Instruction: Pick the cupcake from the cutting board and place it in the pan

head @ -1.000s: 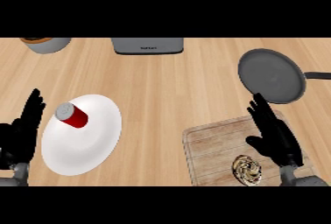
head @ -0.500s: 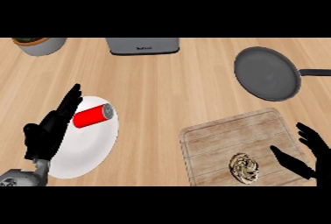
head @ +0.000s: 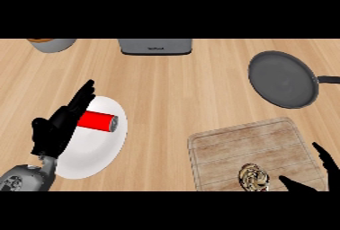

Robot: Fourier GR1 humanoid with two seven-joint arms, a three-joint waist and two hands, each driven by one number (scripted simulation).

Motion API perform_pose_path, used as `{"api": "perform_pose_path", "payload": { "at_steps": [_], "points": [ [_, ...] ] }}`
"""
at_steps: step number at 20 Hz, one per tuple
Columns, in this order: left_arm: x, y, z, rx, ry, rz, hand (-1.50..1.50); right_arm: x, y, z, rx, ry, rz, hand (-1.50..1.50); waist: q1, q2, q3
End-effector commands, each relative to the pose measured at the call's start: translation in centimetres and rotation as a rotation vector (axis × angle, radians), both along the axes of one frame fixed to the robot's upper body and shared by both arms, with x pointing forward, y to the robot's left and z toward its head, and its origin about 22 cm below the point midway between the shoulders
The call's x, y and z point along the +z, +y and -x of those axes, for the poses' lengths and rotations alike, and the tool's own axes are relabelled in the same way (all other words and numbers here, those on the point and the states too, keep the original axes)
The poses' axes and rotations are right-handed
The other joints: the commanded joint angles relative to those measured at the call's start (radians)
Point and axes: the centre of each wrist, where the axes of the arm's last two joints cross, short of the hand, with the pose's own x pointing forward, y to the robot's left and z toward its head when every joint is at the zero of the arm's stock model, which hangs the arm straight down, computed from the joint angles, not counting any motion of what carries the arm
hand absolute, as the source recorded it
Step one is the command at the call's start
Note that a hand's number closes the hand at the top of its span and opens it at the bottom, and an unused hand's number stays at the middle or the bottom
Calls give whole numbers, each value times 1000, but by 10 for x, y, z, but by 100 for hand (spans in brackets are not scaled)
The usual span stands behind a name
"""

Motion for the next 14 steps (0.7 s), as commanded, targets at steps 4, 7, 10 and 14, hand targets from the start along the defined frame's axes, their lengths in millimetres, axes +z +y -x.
{"api": "perform_pose_path", "payload": {
  "at_steps": [4,7,10,14],
  "points": [
    [4,-10,-9,-37,-3,9,0,51,13,-24,131,403,94,-150,31,8,0],
    [1,-9,-1,-62,-15,-11,0,77,28,-41,185,547,30,-150,56,8,1],
    [11,-23,-16,-53,-2,4,0,86,37,-62,226,651,-11,-150,44,11,3],
    [-7,-26,-16,-61,-3,0,0,97,65,-76,280,734,-36,-150,43,11,2]
  ]
}}
